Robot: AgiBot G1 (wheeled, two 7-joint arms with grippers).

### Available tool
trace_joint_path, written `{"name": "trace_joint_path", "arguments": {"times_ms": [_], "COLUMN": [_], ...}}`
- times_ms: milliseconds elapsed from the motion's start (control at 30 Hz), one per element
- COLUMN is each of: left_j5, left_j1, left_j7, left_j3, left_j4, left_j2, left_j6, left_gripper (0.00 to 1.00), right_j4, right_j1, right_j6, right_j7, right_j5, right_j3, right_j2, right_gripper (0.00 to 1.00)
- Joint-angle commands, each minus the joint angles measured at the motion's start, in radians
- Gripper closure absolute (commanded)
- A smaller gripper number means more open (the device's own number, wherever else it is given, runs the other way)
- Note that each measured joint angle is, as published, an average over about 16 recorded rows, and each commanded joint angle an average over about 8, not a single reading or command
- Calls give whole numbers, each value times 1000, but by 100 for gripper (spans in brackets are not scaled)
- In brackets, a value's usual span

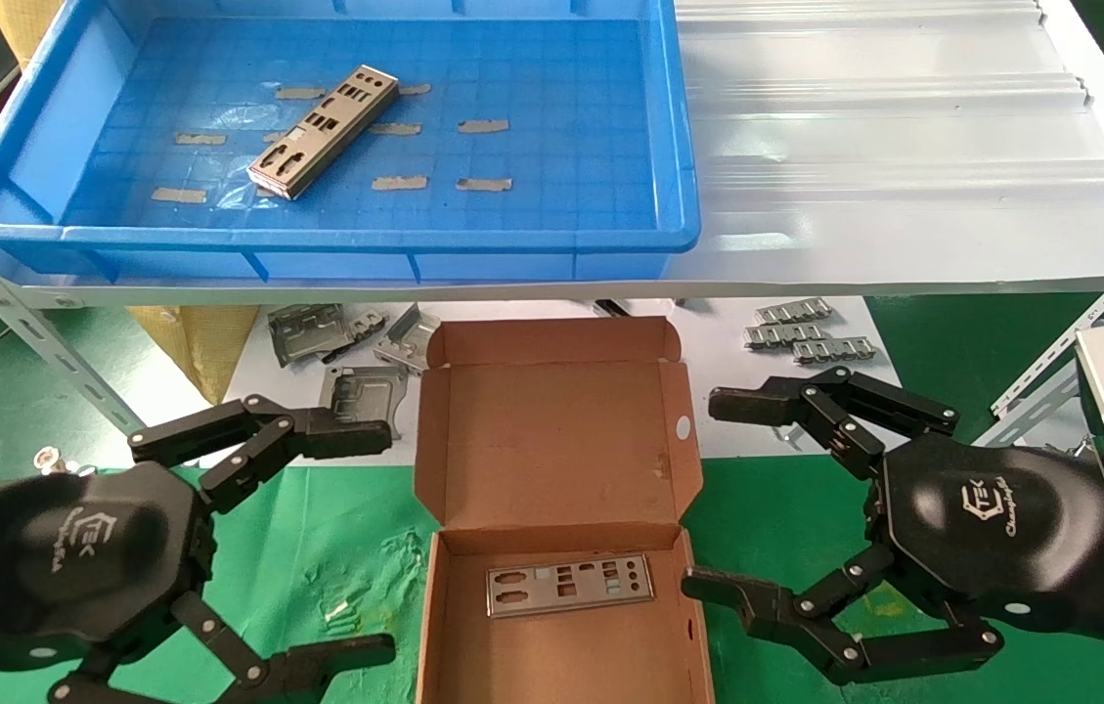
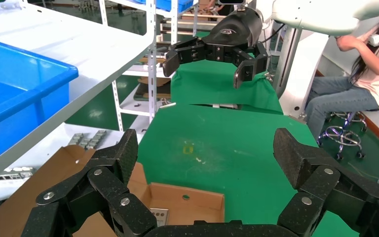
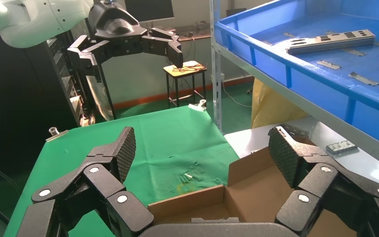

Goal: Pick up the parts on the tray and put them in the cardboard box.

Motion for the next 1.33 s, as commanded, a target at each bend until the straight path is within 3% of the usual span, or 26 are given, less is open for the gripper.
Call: {"name": "trace_joint_path", "arguments": {"times_ms": [33,1333], "left_j5": [0,0], "left_j1": [0,0], "left_j7": [0,0], "left_j3": [0,0], "left_j4": [0,0], "left_j2": [0,0], "left_j6": [0,0], "left_gripper": [0,0], "right_j4": [0,0], "right_j1": [0,0], "right_j6": [0,0], "right_j7": [0,0], "right_j5": [0,0], "right_j3": [0,0], "right_j2": [0,0], "right_gripper": [0,0]}}
